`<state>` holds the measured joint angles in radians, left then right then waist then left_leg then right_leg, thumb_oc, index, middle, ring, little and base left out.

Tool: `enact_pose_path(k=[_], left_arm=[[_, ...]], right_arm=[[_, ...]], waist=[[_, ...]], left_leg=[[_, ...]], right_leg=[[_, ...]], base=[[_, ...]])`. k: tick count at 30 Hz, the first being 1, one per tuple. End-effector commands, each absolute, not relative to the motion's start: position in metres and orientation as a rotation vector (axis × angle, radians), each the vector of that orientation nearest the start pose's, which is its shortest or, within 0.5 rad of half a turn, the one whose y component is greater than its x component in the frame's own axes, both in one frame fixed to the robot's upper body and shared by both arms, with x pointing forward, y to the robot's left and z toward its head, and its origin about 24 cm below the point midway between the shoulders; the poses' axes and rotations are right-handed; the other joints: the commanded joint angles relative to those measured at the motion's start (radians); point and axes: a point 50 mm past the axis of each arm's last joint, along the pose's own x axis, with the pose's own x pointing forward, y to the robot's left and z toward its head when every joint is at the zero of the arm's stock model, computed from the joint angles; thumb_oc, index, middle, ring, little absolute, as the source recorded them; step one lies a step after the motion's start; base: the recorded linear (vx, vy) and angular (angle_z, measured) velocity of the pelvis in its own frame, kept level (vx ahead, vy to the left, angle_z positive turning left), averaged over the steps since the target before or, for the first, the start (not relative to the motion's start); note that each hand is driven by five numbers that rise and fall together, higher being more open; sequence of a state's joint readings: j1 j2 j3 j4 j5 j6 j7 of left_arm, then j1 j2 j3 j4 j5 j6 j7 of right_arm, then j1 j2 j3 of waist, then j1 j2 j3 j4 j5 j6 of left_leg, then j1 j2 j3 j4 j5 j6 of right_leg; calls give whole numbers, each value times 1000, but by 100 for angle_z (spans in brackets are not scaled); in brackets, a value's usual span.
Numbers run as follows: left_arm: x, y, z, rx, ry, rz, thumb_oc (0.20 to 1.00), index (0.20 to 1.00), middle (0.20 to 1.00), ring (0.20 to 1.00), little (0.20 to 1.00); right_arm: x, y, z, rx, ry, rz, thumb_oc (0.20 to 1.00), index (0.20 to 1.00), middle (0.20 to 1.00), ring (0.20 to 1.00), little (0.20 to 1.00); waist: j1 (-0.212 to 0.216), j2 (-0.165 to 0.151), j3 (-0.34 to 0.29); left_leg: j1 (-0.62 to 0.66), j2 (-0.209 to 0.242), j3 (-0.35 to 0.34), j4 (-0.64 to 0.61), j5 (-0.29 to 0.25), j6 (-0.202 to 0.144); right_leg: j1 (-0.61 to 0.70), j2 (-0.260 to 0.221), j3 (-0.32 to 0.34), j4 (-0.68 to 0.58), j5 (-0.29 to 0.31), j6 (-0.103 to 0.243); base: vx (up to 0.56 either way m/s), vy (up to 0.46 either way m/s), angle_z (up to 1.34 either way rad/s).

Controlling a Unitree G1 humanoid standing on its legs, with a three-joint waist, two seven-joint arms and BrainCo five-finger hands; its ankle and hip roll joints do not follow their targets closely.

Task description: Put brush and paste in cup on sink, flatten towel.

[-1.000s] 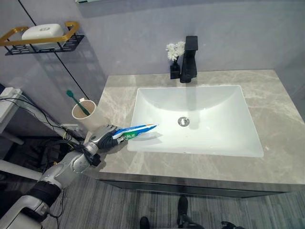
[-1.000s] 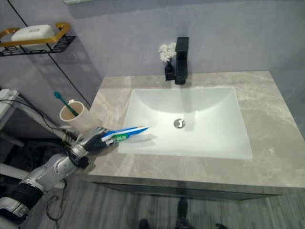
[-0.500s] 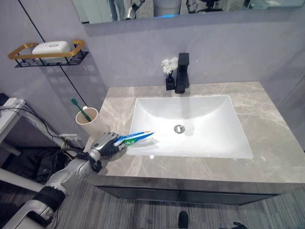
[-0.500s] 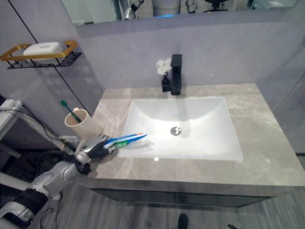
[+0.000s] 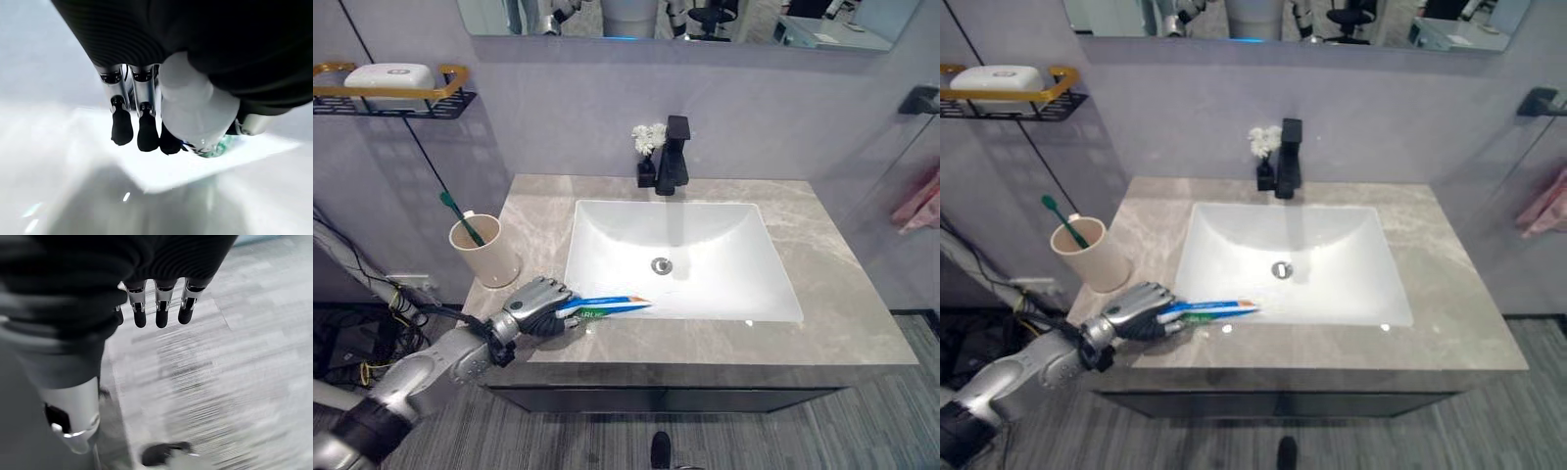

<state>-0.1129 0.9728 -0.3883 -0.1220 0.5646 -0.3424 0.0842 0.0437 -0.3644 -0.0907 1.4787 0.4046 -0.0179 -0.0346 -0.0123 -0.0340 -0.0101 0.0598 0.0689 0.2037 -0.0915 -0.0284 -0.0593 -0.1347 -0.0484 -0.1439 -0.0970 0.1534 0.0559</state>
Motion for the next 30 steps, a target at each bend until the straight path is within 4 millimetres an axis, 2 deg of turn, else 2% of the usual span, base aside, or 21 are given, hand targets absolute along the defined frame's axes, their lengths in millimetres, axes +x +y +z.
enact_pose_path(k=[1,5,8,9,10,11,12,14,15,17,18,19,20,23,24,25,28,30], left_arm=[[248,195,136,1353,-590,-445,200,200,200,200,200],[251,193,163,1340,-698,-345,200,200,200,200,200],[255,187,186,1327,-822,-244,200,200,200,200,200],[255,186,191,1319,-850,-219,200,200,200,200,200],[255,185,198,1310,-898,-179,200,200,200,200,200],[254,181,211,1315,-982,-129,200,200,200,200,200],[255,181,211,1314,-986,-125,200,200,200,200,200],[254,176,225,1319,-1083,-74,200,200,200,200,200],[253,173,234,1318,-1138,-41,200,200,200,200,200],[252,173,246,1318,-1213,23,200,200,200,200,200],[252,175,255,1334,-1268,78,200,200,200,200,200],[252,175,255,1332,-1268,83,200,200,200,200,200],[253,177,258,1337,-1287,123,200,200,200,200,200],[253,183,269,1372,-1326,221,200,200,200,200,200],[253,183,269,1373,-1325,221,200,200,200,200,200],[249,184,282,1391,-1376,270,200,200,200,200,200],[248,188,291,1401,-1389,327,200,200,200,200,200],[248,186,299,1401,-1406,346,200,200,200,200,200]], right_arm=[[8,-305,-149,152,1368,-760,1000,1000,1000,1000,1000],[15,-332,-137,209,1241,-967,1000,1000,1000,1000,1000],[31,-355,-123,365,991,-1248,1000,1000,1000,1000,1000],[37,-360,-119,359,951,-1265,1000,1000,1000,1000,1000],[48,-374,-108,353,839,-1322,1000,1000,1000,1000,1000],[68,-395,-86,269,698,-1363,1000,1000,1000,1000,1000],[69,-395,-86,265,695,-1367,1000,1000,1000,1000,1000],[95,-415,-56,174,515,-1398,1000,1000,1000,1000,1000],[109,-424,-35,94,415,-1415,1000,1000,1000,1000,1000],[133,-431,1,-7,219,-1411,1000,1000,1000,1000,1000],[146,-434,31,-192,106,-1382,1000,1000,1000,1000,1000],[147,-432,32,-206,106,-1385,1000,1000,1000,1000,1000],[160,-428,52,-320,27,-1343,1000,1000,1000,1000,1000],[180,-416,89,-545,-115,-1236,1000,1000,1000,1000,1000],[180,-416,89,-546,-114,-1236,1000,1000,1000,1000,1000],[190,-409,108,-643,-182,-1142,1000,1000,1000,1000,1000],[224,-371,142,-675,-346,-869,1000,1000,1000,1000,1000],[240,-349,147,-588,-381,-723,1000,1000,1000,1000,1000]], waist=[[-14,-29,-78],[-25,-38,-93],[-30,-38,-100],[-31,-39,-103],[-38,-38,-105],[-44,-37,-114],[-43,-35,-112],[-50,-31,-118],[-52,-28,-120],[-56,-24,-127],[-60,-20,-132],[-61,-18,-131],[-63,-16,-133],[-65,-15,-137],[-65,-15,-136],[-65,-19,-142],[-62,-20,-144],[-61,-22,-143]], left_leg=[[-76,7,-54,4,51,-36],[-66,8,-50,4,45,-35],[-60,7,-53,4,40,-33],[-59,7,-52,4,38,-33],[-57,7,-49,4,41,-32],[-53,8,-50,4,35,-32],[-54,8,-50,4,34,-32],[-49,8,-52,4,32,-30],[-47,9,-52,4,32,-29],[-43,8,-53,4,29,-28],[-39,8,-52,4,27,-26],[-39,8,-52,4,26,-26],[-36,7,-51,4,26,-25],[-29,7,-49,4,21,-21],[-29,7,-49,4,21,-21],[-24,7,-48,4,20,-19],[-16,8,-42,4,20,-20],[-13,7,-38,4,21,-19]], right_leg=[[93,-52,11,10,-46,95],[102,-50,14,10,-45,96],[108,-50,14,10,-45,99],[110,-49,15,10,-45,99],[111,-50,14,10,-41,99],[115,-49,16,10,-45,101],[115,-49,16,10,-46,101],[117,-49,17,10,-45,103],[120,-49,18,10,-44,103],[122,-50,18,10,-45,103],[125,-50,17,10,-45,103],[126,-50,16,10,-45,103],[127,-49,17,10,-45,102],[133,-49,21,10,-46,101],[134,-48,21,10,-46,101],[137,-47,24,10,-48,100],[143,-46,27,10,-49,98],[144,-46,29,10,-47,97]], base=[[0,0,0],[2,0,-1],[0,0,0],[0,0,0],[0,0,0],[0,0,0],[34,16,-2],[0,0,0],[0,0,0],[0,0,0],[0,0,0],[0,0,0],[0,0,0],[0,0,0],[0,0,0],[-7,5,-6],[-18,8,-13],[-25,0,-8]])
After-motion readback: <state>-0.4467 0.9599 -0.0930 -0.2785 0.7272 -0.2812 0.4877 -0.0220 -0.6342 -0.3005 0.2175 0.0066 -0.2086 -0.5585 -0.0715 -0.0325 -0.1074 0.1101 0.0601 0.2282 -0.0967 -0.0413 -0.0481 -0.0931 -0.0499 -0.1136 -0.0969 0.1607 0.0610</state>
